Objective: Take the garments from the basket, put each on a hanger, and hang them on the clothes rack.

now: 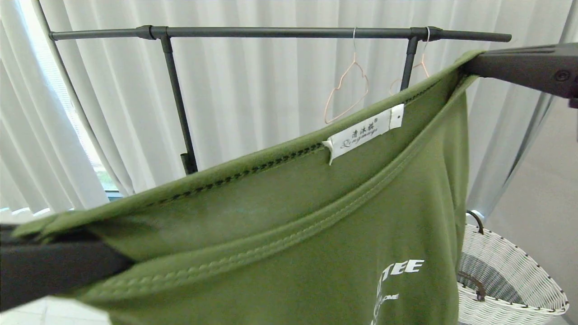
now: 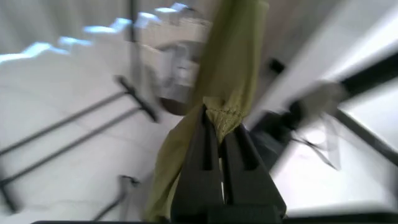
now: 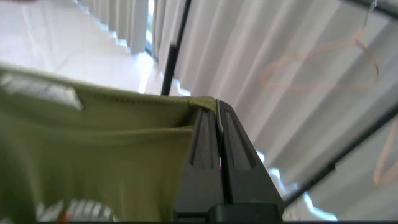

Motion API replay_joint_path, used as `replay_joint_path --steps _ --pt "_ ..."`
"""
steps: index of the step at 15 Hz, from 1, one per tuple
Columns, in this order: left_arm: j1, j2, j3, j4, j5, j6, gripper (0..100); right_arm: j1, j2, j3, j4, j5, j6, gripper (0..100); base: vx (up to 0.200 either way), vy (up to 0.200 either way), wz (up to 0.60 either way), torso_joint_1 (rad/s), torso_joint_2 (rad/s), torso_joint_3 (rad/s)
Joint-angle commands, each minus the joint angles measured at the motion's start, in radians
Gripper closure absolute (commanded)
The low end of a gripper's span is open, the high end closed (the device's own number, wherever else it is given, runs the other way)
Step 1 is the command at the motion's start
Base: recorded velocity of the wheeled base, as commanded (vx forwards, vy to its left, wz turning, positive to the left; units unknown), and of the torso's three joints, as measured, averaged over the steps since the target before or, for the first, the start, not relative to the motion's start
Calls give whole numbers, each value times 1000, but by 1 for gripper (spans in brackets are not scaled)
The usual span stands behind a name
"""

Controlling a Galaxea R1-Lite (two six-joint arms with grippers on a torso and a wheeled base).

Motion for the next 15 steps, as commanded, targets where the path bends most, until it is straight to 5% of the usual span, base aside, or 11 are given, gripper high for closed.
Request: replay_joint_path --steps 1,7,9,12,13,15 --pt "-145 -52 6 5 -2 -63 100 13 53 17 -18 0 -2 100 0 0 0 0 0 0" --pt "-134 -45 -5 5 17 -49 100 -15 22 8 11 -12 -1 100 0 0 0 0 0 0" --pt "11 -19 -28 5 44 51 100 -88 -7 -53 108 -14 -1 100 0 0 0 0 0 0" --pt "367 113 -204 0 46 304 100 -159 -32 -236 333 -12 2 100 0 0 0 0 0 0" --pt "410 159 -299 -1 44 374 100 -159 -33 -283 381 -12 2 100 0 0 0 0 0 0" --pt "413 209 -379 -1 44 393 100 -159 -49 -291 418 -14 4 100 0 0 0 0 0 0"
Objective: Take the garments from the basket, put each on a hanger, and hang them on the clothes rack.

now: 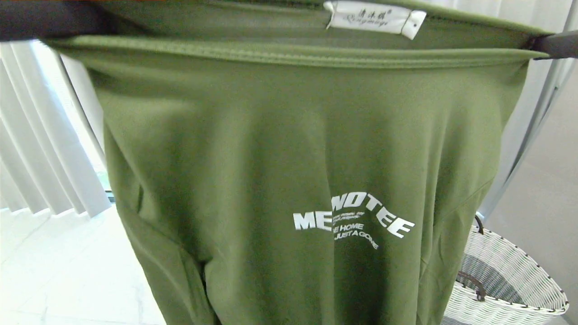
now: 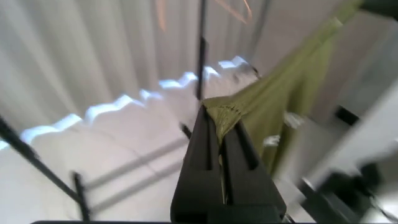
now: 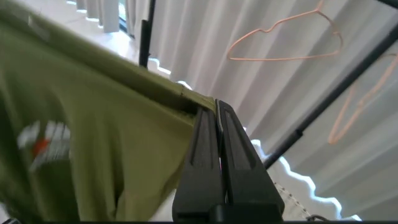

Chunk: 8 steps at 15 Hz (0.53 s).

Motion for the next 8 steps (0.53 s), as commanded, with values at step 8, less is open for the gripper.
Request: replay_joint_path --steps 8 --pt "55 101 68 -43 44 42 100 -8 -52 59 30 -15 6 100 0 0 0 0 0 0"
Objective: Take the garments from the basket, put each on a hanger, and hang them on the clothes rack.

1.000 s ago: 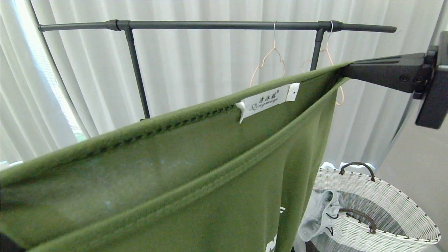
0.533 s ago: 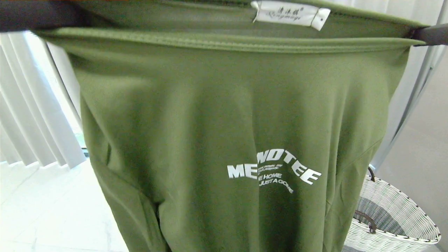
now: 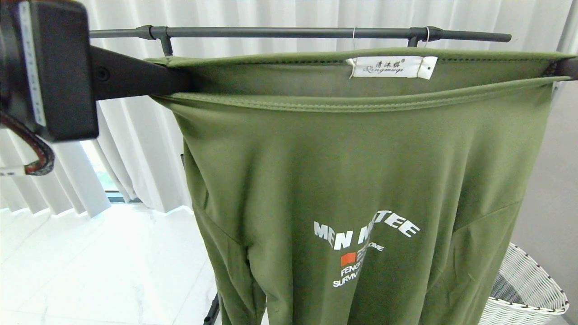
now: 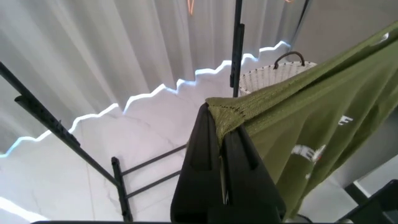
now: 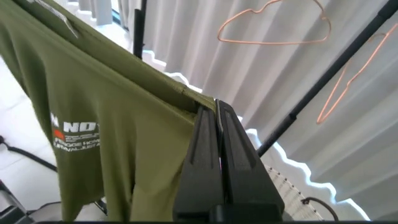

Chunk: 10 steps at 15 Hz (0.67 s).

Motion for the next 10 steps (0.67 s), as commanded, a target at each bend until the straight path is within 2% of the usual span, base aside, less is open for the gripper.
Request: replay_joint_path --steps 1,3,6,10 --pt "-1 7 0 -6 0 0 100 0 7 1 -1 -6 0 100 0 0 0 0 0 0" --pt "-1 7 3 -36 0 0 100 -9 30 3 -2 -19 2 100 0 0 0 0 0 0" --pt "-2 7 30 -38 0 -2 100 -14 41 15 -2 -22 37 100 0 0 0 0 0 0" --pt "-15 2 17 -39 2 2 100 -11 36 17 -2 -22 38 100 0 0 0 0 0 0"
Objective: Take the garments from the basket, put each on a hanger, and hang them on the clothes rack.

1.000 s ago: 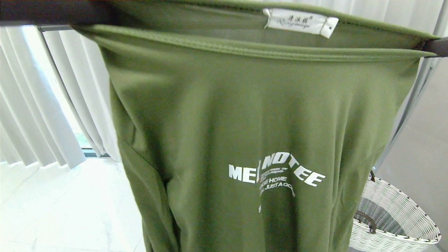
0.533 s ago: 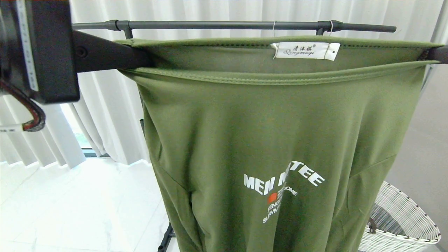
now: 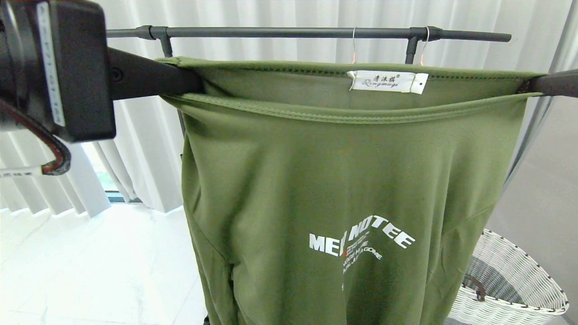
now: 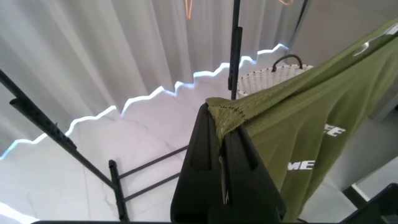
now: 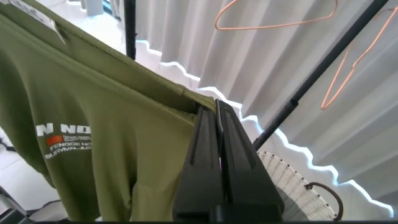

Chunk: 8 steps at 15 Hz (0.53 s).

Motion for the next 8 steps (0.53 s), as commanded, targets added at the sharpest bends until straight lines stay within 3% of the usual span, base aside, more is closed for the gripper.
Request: replay_joint_path --steps 1,6,7,8 --pt "-8 -3 -3 0 1 -1 100 2 3 3 0 1 -1 100 0 0 0 0 0 0" --pt "-14 2 -6 -26 1 1 100 17 -16 55 0 1 -2 100 0 0 0 0 0 0" --pt "-14 2 -6 -24 1 1 100 19 -20 60 0 1 -2 0 0 0 0 0 0 0" --pt "-14 2 -6 -24 1 1 100 17 -23 61 0 2 -2 0 0 0 0 0 0 0"
